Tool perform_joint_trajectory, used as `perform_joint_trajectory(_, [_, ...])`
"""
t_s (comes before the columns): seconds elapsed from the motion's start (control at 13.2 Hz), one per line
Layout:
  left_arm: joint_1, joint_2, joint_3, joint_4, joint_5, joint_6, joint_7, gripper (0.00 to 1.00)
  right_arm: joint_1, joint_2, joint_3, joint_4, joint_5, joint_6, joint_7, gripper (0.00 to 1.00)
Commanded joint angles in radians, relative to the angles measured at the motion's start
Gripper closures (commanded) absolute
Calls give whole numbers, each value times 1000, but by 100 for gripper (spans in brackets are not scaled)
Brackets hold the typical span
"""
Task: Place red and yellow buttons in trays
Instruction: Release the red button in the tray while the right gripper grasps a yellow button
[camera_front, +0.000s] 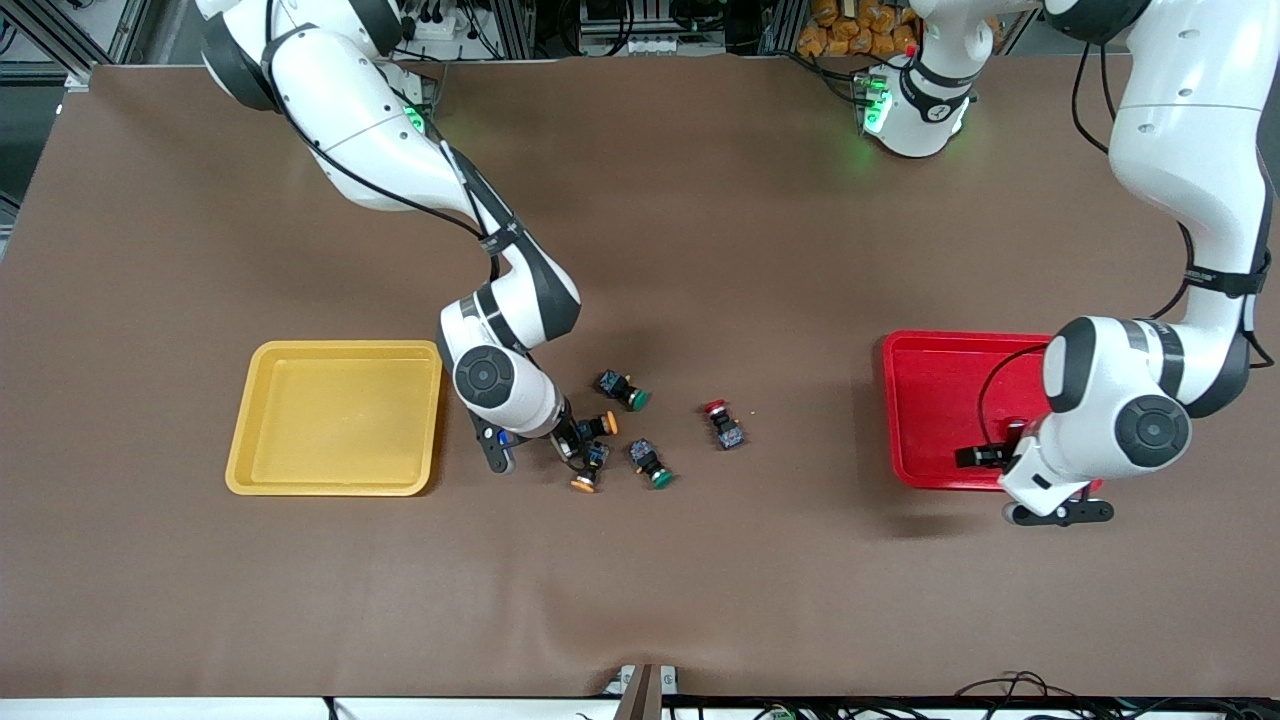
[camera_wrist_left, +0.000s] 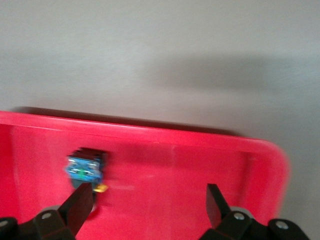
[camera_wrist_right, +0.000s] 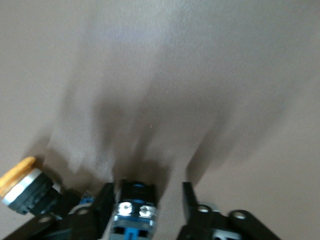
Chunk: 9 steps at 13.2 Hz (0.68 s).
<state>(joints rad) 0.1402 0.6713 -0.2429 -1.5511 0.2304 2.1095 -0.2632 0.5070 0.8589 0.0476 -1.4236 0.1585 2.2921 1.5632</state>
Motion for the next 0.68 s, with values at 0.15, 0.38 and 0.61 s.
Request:
perform_joint_trajectory(0.15, [-123, -13, -10, 11, 10, -5, -301, 0, -8, 17, -8, 34, 24, 0, -5, 100])
perform_joint_trajectory(0.38, [-214, -10, -12, 11, 3, -5, -466, 0, -39, 6, -6, 43, 27, -11, -15, 100])
perform_joint_trajectory(0.61, [-295, 20, -12, 11, -58, -3, -582, 0, -74, 2, -6, 86, 27, -112, -75, 100])
